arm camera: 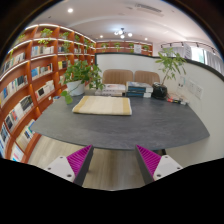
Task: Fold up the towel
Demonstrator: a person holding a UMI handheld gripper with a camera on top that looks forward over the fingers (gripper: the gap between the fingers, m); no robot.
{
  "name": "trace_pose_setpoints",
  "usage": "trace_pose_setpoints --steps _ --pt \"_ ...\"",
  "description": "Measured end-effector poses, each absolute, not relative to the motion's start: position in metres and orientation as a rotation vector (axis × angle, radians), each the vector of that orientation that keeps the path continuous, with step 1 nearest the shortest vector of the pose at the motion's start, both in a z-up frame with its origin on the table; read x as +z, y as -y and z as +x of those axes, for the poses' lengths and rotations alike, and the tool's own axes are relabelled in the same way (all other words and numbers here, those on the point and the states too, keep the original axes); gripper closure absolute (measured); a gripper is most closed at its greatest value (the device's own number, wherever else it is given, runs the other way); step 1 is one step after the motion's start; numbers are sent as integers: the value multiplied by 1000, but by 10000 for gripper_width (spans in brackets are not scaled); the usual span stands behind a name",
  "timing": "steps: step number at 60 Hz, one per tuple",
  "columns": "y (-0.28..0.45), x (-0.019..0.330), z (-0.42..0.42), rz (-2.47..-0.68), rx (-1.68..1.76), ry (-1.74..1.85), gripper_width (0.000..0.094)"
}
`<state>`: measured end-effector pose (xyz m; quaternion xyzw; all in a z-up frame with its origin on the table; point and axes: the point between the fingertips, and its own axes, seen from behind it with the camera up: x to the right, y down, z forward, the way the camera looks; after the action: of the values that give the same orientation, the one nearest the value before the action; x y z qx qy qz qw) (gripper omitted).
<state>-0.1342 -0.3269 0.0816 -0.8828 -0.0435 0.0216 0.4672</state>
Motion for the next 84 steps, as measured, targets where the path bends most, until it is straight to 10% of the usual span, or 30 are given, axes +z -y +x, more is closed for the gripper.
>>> trace_pose_setpoints --steps 37,46,59,66,84 --pt "-14 34 -364 -2173 33 155 203" --pt "-51 0 -373 -2232 18 117 369" --pt "-56 -9 -357 -2225 -114 98 898" --pt "-53 -11 -358 -2253 -99 100 906" --pt "-63 103 -286 -2194 222 -124 904"
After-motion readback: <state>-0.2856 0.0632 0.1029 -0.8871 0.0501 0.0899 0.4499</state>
